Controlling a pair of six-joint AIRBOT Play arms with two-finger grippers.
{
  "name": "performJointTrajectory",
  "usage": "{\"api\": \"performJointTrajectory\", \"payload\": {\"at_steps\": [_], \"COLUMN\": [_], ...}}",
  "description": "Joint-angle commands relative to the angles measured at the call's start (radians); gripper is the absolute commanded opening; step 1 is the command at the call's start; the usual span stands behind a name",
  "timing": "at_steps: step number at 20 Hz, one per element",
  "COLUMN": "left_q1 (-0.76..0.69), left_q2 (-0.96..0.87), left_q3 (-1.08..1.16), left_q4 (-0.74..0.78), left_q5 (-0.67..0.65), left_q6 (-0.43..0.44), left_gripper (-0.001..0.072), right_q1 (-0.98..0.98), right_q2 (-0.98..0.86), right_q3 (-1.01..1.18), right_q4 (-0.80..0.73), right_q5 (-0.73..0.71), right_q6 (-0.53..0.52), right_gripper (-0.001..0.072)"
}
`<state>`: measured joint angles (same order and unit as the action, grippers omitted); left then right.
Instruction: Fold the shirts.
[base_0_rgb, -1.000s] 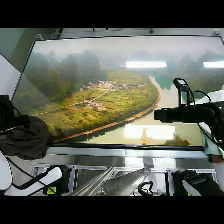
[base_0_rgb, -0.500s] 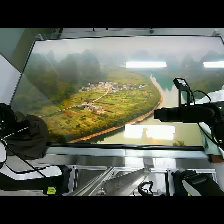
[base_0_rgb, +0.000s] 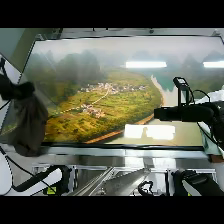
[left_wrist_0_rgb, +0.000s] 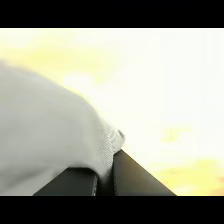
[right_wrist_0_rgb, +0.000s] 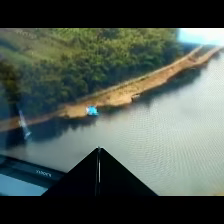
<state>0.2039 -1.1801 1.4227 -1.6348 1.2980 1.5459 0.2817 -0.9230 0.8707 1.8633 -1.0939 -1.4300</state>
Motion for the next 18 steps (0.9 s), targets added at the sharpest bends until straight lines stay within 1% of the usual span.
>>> {"api": "performJointTrajectory", "payload": {"at_steps": [1, 3, 5, 6, 7, 8, 9, 12, 13, 14, 15, 16, 17, 18], "left_q1": [-0.314, -0.497, -0.653, -0.715, -0.772, -0.815, -0.851, -0.906, -0.912, -0.912, -0.904, -0.888, -0.865, -0.834], "left_q2": [0.051, 0.014, -0.060, -0.106, -0.156, -0.208, -0.265, -0.411, -0.446, -0.470, -0.485, -0.489, -0.485, -0.479], "left_q3": [0.165, 0.214, 0.241, 0.249, 0.249, 0.249, 0.249, 0.249, 0.249, 0.249, 0.249, 0.249, 0.252, 0.269], "left_q4": [-0.147, -0.146, -0.145, -0.144, -0.145, -0.145, -0.145, -0.149, -0.150, -0.158, -0.190, -0.238, -0.282, -0.300], "left_q5": [0.003, -0.003, -0.015, -0.024, -0.039, -0.053, -0.071, -0.123, -0.136, -0.146, -0.152, -0.153, -0.135, -0.090], "left_q6": [-0.021, -0.033, -0.052, -0.055, -0.055, -0.055, -0.055, -0.061, -0.085, -0.094, -0.093, -0.093, -0.087, -0.084], "left_gripper": [0.0011, 0.0011, 0.0011, 0.0012, 0.0012, 0.0012, 0.0012, 0.0012, 0.0013, 0.0093, 0.0452, 0.0704, 0.0705, 0.0706], "right_q1": [0.000, -0.002, -0.002, -0.005, -0.013, -0.026, -0.043, -0.112, -0.136, -0.158, -0.177, -0.195, -0.211, -0.235], "right_q2": [-0.001, 0.000, 0.000, 0.000, 0.003, 0.007, 0.011, 0.013, 0.012, 0.012, 0.012, 0.012, 0.012, 0.010], "right_q3": [0.000, 0.001, 0.003, 0.003, 0.003, 0.003, 0.007, 0.041, 0.051, 0.058, 0.062, 0.065, 0.068, 0.077], "right_q4": [0.000, 0.000, 0.000, 0.000, 0.000, 0.001, 0.001, 0.003, 0.006, 0.009, 0.008, 0.009, 0.008, 0.008], "right_q5": [0.004, 0.010, 0.010, 0.010, 0.009, 0.010, 0.010, -0.012, -0.018, -0.019, -0.019, -0.020, -0.020, -0.021], "right_q6": [0.002, 0.001, 0.013, 0.031, 0.047, 0.050, 0.050, 0.050, 0.049, 0.050, 0.049, 0.049, 0.048, 0.045], "right_gripper": [0.0027, 0.0028, 0.0037, 0.0071, 0.0246, 0.0389, 0.0399, 0.0399, 0.0399, 0.0399, 0.0399, 0.0399, 0.0400, 0.0432]}}
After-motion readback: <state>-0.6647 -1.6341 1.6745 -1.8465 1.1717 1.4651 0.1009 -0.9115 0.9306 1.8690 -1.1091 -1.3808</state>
